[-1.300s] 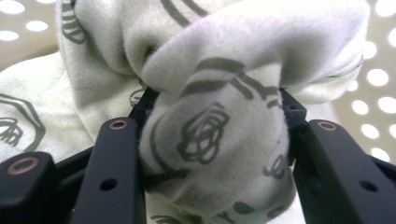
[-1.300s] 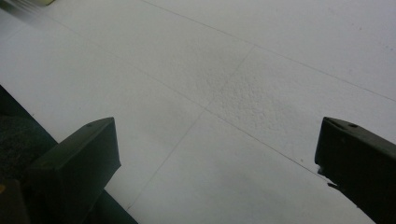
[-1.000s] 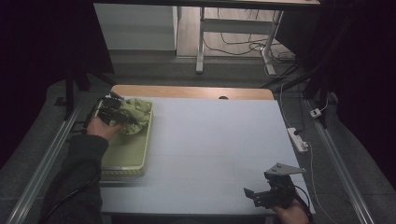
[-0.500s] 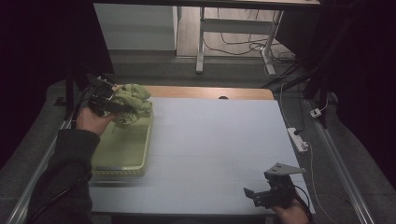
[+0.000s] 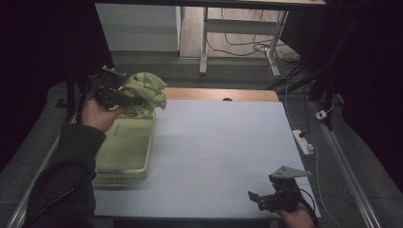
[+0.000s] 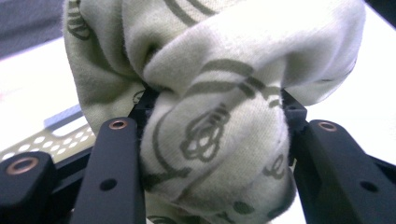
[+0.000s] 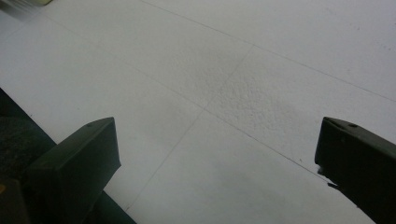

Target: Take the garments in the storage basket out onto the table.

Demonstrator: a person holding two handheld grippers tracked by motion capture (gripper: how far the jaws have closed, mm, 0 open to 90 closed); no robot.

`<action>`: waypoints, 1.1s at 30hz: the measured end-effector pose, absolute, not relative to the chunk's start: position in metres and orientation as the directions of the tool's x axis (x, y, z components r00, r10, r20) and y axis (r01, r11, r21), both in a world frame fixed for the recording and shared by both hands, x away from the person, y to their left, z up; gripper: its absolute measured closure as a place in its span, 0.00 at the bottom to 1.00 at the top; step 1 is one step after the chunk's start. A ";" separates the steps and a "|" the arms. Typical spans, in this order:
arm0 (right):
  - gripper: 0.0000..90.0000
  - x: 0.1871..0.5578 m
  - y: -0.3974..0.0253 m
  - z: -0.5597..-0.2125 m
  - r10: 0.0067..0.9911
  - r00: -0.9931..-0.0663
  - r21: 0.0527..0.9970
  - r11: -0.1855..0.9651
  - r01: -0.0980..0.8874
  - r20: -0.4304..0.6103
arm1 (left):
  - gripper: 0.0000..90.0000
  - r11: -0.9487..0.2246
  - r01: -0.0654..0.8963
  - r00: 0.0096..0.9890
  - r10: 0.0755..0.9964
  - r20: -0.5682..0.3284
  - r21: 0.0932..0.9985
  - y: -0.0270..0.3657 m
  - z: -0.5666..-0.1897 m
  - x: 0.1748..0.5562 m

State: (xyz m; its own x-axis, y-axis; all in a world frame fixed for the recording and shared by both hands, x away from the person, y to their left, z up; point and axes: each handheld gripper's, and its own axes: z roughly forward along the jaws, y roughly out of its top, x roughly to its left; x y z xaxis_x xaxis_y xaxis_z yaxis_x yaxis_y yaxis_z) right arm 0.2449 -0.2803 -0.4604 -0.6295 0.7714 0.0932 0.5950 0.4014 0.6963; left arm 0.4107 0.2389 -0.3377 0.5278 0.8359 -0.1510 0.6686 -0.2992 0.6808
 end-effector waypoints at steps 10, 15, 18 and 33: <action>0.00 0.245 -0.280 -0.460 0.771 -0.629 0.698 0.398 0.595 0.097 | 0.57 -0.347 0.608 0.601 0.789 -0.129 0.714 0.206 -0.317 0.407; 0.00 0.245 -0.280 -0.460 0.770 -0.631 0.698 0.399 0.594 0.096 | 0.57 -0.372 0.584 0.636 0.762 -0.121 0.721 0.187 -0.312 0.406; 0.00 0.245 -0.281 -0.460 0.770 -0.631 0.698 0.400 0.594 0.096 | 0.57 -0.387 0.572 0.653 0.748 -0.116 0.723 0.175 -0.311 0.407; 0.00 0.244 -0.281 -0.460 0.766 -0.635 0.701 0.400 0.591 0.097 | 0.56 -0.470 0.534 0.730 0.676 -0.103 0.703 0.120 -0.329 0.408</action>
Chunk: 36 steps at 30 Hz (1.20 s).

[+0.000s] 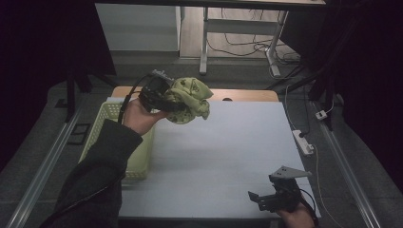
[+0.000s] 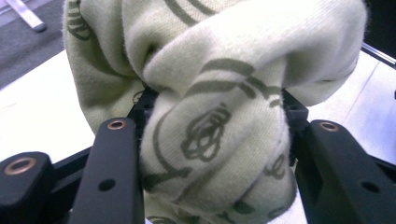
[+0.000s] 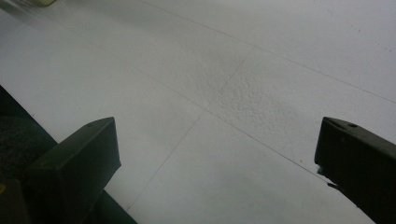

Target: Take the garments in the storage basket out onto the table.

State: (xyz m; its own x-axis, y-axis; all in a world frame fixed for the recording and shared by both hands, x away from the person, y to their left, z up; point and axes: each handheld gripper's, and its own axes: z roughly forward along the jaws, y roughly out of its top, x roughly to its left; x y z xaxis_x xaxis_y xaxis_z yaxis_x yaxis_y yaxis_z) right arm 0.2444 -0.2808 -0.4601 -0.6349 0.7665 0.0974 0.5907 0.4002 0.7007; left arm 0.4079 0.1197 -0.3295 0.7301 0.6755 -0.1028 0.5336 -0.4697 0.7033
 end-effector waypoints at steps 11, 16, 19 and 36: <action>0.00 0.244 -0.281 -0.460 0.764 -0.639 0.700 0.407 0.586 0.091 | 0.56 -0.539 0.520 0.771 0.630 -0.093 0.662 0.082 -0.357 0.407; 0.00 0.244 -0.281 -0.460 0.762 -0.642 0.703 0.407 0.583 0.091 | 0.55 -0.558 0.523 0.779 0.620 -0.095 0.644 0.069 -0.372 0.407; 0.00 0.244 -0.281 -0.460 0.761 -0.643 0.702 0.408 0.583 0.091 | 0.55 -0.565 0.529 0.778 0.621 -0.096 0.634 0.062 -0.381 0.408; 0.00 0.243 -0.281 -0.460 0.759 -0.646 0.703 0.411 0.580 0.088 | 0.52 -0.561 0.624 0.738 0.651 -0.175 0.544 0.041 -0.457 0.423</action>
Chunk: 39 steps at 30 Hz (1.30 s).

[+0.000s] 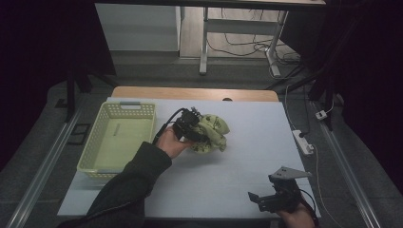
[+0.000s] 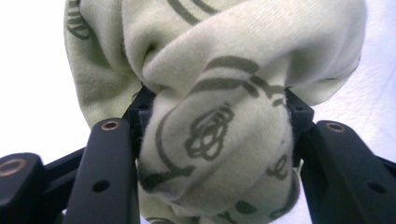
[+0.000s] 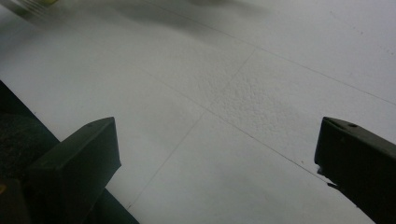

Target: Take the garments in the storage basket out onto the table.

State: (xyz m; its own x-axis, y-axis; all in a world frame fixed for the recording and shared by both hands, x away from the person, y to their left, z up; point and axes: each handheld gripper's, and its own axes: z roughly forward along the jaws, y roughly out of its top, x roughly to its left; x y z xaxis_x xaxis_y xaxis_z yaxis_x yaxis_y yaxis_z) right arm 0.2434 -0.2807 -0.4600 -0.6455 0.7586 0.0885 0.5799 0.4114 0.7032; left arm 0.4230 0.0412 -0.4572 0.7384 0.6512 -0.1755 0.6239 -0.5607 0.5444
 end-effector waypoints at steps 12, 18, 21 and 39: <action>0.00 0.243 -0.280 -0.460 0.756 -0.648 0.702 0.416 0.579 0.087 | 0.46 -0.560 0.623 0.734 0.660 -0.161 0.546 0.041 -0.486 0.422; 0.00 0.243 -0.280 -0.460 0.755 -0.650 0.700 0.419 0.578 0.084 | 0.39 -0.565 0.617 0.737 0.659 -0.150 0.547 0.042 -0.497 0.421; 0.00 0.244 -0.279 -0.460 0.754 -0.651 0.700 0.420 0.578 0.085 | 0.33 -0.574 0.606 0.741 0.659 -0.128 0.550 0.041 -0.501 0.418; 0.00 0.244 -0.279 -0.460 0.757 -0.648 0.699 0.419 0.580 0.084 | 0.02 -0.568 0.614 0.737 0.662 -0.139 0.548 0.037 -0.500 0.419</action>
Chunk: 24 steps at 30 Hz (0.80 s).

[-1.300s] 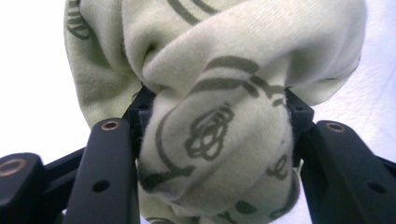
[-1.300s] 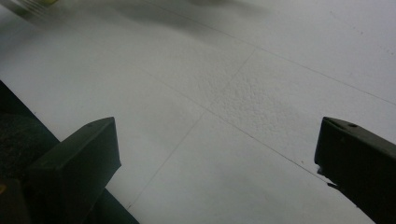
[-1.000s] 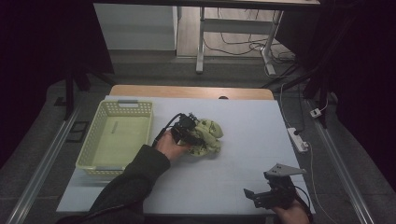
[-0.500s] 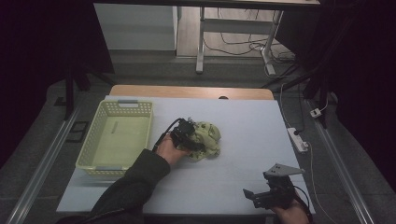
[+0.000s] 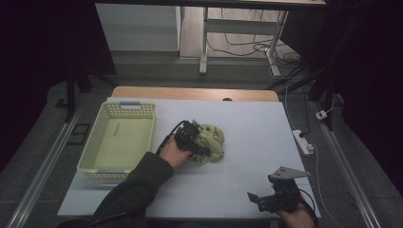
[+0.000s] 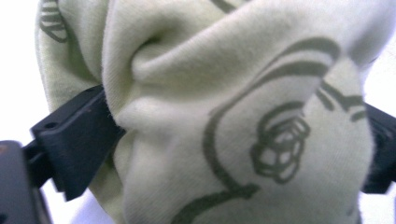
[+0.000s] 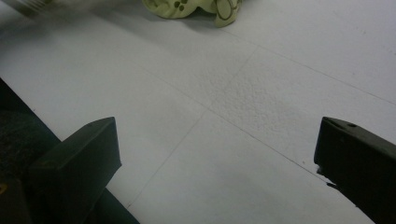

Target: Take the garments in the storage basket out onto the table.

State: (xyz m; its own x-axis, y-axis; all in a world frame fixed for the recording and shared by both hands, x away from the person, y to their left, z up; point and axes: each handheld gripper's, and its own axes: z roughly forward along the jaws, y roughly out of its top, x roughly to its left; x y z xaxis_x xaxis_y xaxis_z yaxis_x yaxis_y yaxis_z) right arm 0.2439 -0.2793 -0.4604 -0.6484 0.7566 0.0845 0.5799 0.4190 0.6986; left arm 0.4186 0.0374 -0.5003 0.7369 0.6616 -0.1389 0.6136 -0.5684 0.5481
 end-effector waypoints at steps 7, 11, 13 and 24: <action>0.00 0.244 -0.280 -0.460 0.760 -0.644 0.701 0.414 0.581 0.084 | 0.00 -0.549 0.589 0.741 0.660 -0.125 0.593 0.042 -0.491 0.414; 0.00 0.244 -0.280 -0.460 0.761 -0.644 0.702 0.413 0.580 0.084 | 0.00 -0.529 0.583 0.741 0.658 -0.136 0.616 0.047 -0.485 0.411; 0.00 0.244 -0.280 -0.460 0.762 -0.642 0.703 0.413 0.579 0.082 | 0.00 -0.525 0.578 0.742 0.657 -0.135 0.624 0.049 -0.483 0.409; 0.00 0.243 -0.279 -0.460 0.760 -0.645 0.702 0.416 0.578 0.080 | 0.00 -0.495 0.552 0.760 0.629 -0.161 0.671 0.056 -0.475 0.400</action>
